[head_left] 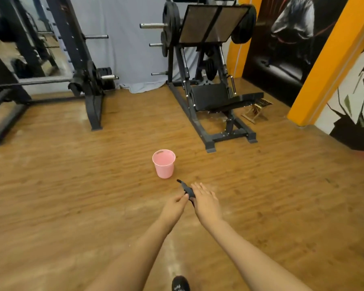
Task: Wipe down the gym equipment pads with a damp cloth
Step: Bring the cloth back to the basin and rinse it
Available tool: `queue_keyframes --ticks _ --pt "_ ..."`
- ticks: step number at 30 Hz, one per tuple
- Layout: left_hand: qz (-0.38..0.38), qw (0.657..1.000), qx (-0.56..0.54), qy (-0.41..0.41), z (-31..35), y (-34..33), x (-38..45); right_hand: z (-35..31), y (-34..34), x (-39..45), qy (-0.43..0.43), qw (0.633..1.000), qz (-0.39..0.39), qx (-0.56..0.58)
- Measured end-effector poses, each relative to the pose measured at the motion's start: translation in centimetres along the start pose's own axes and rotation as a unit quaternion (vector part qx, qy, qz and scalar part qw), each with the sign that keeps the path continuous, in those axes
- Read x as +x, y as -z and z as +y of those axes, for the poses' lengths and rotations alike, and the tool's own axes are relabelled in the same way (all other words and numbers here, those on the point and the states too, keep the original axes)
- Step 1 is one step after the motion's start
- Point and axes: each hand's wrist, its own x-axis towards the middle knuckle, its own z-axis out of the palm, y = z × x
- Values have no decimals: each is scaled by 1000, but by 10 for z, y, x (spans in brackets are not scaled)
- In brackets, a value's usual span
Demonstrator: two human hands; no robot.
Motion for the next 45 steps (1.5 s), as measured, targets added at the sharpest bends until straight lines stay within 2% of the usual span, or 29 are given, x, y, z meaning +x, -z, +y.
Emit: queue_keyframes --ticks 2,4,6,9,12,15,18,21,24,27,30,32,35,37,41,45 --pt "8 998 -58 -14 26 17 54 -1 15 62 6 1000 7 28" --pt "25 996 -72 -36 52 35 106 -4 34 121 38 997 15 68" --pt "40 996 -62 -43 71 55 152 -4 54 167 64 981 -18 182" --pt "43 997 -54 -47 90 88 212 3 82 230 43 925 -113 359" --pt "20 996 -80 -24 109 121 278 13 95 310 -34 880 -152 449" --pt "-22 986 -167 -7 120 143 346 16 90 387 -107 819 -193 530" --pt "-18 983 -183 -1 129 164 413 15 75 462 -125 826 -151 528" --pt "17 981 -195 -6 141 190 485 16 71 538 -138 811 -67 565" --pt "31 973 -230 2 152 217 546 13 77 591 -162 802 -29 574" --pt "31 969 -243 36 160 232 586 16 75 624 -185 819 -37 542" --pt "25 971 -233 37 166 241 623 23 75 660 -189 865 -39 464" --pt "30 974 -224 31 166 247 645 23 78 685 -176 880 -52 439" --pt "59 974 -218 36 162 258 675 21 77 718 -151 861 -81 478" --pt "92 973 -202 55 159 265 696 20 74 740 -143 847 -59 508" --pt "159 966 -172 109 152 278 742 16 66 787 -114 871 -51 476" --pt "166 958 -144 184 138 285 793 21 50 837 -95 877 -95 462"
